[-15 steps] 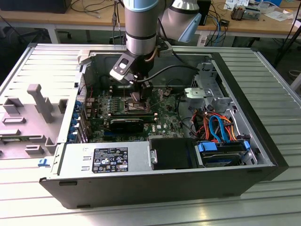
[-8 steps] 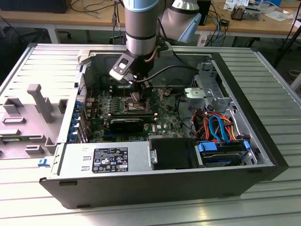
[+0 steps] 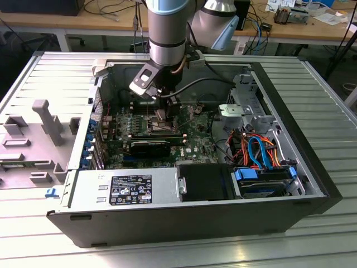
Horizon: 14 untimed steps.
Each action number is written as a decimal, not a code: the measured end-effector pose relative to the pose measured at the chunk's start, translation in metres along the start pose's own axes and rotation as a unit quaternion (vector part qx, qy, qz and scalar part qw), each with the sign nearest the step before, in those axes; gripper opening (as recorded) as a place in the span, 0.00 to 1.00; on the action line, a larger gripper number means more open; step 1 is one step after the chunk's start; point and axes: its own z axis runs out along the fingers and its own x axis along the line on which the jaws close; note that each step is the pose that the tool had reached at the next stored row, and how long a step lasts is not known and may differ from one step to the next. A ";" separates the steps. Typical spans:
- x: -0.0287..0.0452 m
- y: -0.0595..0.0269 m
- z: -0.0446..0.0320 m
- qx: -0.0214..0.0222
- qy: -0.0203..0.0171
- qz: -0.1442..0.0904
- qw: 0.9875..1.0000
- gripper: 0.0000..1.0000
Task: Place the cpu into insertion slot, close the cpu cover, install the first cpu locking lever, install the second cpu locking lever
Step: 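Place the cpu into insertion slot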
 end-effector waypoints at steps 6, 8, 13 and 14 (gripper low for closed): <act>0.0000 0.0000 0.0004 0.000 0.000 0.008 1.000 0.54; 0.0000 0.0000 0.0005 0.000 0.000 0.010 1.000 0.54; 0.0000 0.0000 0.0008 0.000 0.000 0.015 1.000 0.54; 0.0000 0.0000 0.0009 0.000 0.000 0.016 1.000 0.54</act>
